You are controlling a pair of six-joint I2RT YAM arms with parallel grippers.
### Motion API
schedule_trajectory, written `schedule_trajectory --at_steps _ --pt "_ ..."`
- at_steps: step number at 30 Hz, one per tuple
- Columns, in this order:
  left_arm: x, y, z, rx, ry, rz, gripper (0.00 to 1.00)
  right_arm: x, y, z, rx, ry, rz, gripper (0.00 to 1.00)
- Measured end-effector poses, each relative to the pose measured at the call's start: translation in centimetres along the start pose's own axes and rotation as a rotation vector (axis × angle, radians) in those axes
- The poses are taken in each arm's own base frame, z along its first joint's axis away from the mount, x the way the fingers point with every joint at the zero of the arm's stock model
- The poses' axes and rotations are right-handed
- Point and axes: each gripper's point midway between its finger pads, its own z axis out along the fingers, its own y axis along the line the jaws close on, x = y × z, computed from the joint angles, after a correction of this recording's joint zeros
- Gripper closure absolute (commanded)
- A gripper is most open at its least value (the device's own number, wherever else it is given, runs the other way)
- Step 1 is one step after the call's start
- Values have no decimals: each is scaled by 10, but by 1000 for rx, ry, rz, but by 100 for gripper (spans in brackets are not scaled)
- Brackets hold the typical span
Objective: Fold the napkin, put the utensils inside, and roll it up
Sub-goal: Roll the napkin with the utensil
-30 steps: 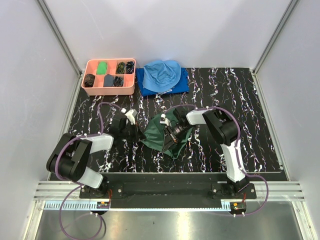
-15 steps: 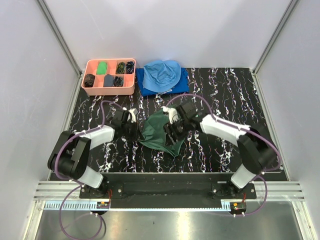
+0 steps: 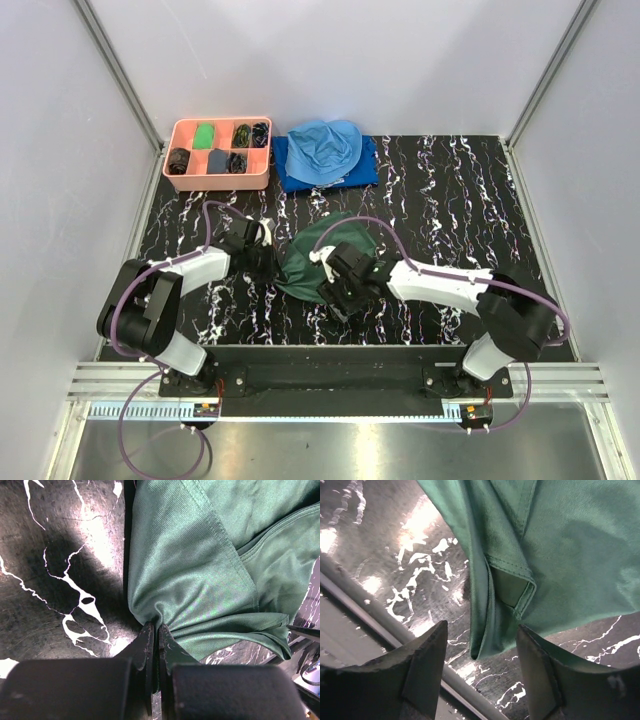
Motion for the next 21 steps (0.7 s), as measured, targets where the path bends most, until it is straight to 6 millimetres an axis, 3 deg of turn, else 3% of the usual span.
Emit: schedule_trajectory --at_steps 6,15,21 --pt "2 1 0 -5 8 -3 100 10 -6 13 56 50 -12 76" --pt "3 2 -1 -14 16 -3 100 0 2 5 -63 76 14 81" --pt "3 3 -2 -24 20 -2 100 4 -11 12 -219 138 162 81"
